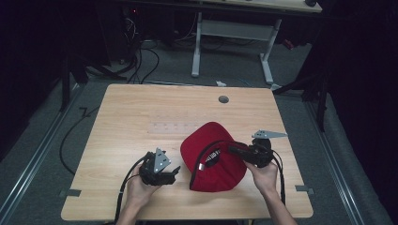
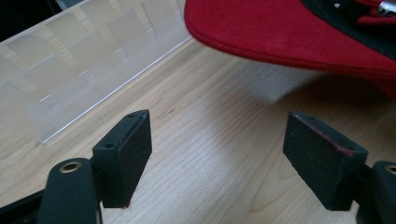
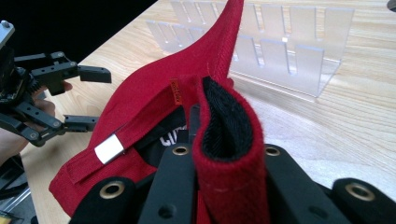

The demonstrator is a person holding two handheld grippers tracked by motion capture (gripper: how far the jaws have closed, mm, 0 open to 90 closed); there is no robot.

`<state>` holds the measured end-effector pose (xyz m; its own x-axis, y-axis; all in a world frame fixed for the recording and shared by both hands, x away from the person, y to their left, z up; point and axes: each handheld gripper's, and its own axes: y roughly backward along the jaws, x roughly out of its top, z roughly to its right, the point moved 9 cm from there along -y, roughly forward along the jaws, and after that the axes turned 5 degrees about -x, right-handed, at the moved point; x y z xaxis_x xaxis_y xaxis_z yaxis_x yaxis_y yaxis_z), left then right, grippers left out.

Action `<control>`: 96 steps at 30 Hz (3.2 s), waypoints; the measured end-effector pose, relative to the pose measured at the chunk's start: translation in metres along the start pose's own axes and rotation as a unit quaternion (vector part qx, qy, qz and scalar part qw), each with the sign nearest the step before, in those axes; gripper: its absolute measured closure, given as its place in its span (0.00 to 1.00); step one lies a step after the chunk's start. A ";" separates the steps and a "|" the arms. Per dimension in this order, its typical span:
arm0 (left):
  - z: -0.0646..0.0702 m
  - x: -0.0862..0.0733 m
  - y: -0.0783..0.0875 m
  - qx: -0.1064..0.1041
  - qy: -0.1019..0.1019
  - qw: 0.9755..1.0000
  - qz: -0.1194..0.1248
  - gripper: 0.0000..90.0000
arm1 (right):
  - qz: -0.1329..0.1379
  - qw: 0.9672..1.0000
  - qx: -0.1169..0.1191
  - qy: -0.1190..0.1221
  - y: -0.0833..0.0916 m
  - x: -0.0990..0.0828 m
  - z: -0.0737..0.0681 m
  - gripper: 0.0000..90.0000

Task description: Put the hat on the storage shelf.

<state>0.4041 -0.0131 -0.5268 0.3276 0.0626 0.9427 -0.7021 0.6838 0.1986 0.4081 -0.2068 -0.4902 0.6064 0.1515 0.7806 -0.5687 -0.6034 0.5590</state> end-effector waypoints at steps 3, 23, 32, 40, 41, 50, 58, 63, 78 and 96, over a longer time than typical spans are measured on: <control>0.003 0.000 -0.002 -0.003 -0.004 1.000 -0.002 0.26 | -0.002 1.000 0.004 -0.001 -0.002 0.001 -0.002 0.93; 0.015 0.003 -0.003 -0.007 -0.039 0.999 -0.003 0.26 | -0.026 1.000 0.016 0.005 -0.017 0.003 -0.016 0.93; 0.018 0.000 -0.005 0.005 -0.077 0.997 -0.006 0.26 | -0.041 0.999 0.018 0.006 -0.020 0.002 -0.020 0.93; 0.020 -0.003 -0.008 0.010 -0.103 0.995 -0.014 0.29 | -0.038 0.999 0.022 0.005 -0.018 0.005 -0.023 0.93; 0.021 -0.002 -0.008 0.011 -0.103 0.995 -0.011 0.30 | -0.038 0.999 0.023 0.006 -0.018 0.006 -0.024 0.93; 0.028 0.010 -0.004 -0.007 -0.108 0.994 0.010 0.40 | -0.046 0.998 0.034 0.002 -0.023 0.008 -0.032 0.93; 0.029 0.008 -0.006 -0.008 -0.116 0.993 0.004 0.52 | -0.053 0.997 0.052 0.007 -0.031 0.008 -0.046 0.92; 0.031 0.009 0.001 -0.027 -0.105 0.994 -0.001 0.63 | -0.060 0.996 0.057 0.012 -0.032 0.006 -0.048 0.92; 0.040 0.013 0.010 -0.068 -0.118 0.990 -0.033 0.87 | -0.032 0.997 0.063 0.008 -0.027 0.016 -0.041 0.79; 0.035 0.017 0.017 -0.057 -0.127 0.989 -0.049 0.95 | 0.049 0.997 0.047 -0.024 0.003 0.034 -0.020 0.51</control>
<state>0.3755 -0.0256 -0.4978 0.2113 -0.1832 0.9601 -0.5935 0.7564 0.2750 0.4160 -0.1879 -0.4568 0.5781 0.0510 0.8144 -0.5730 -0.6852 0.4496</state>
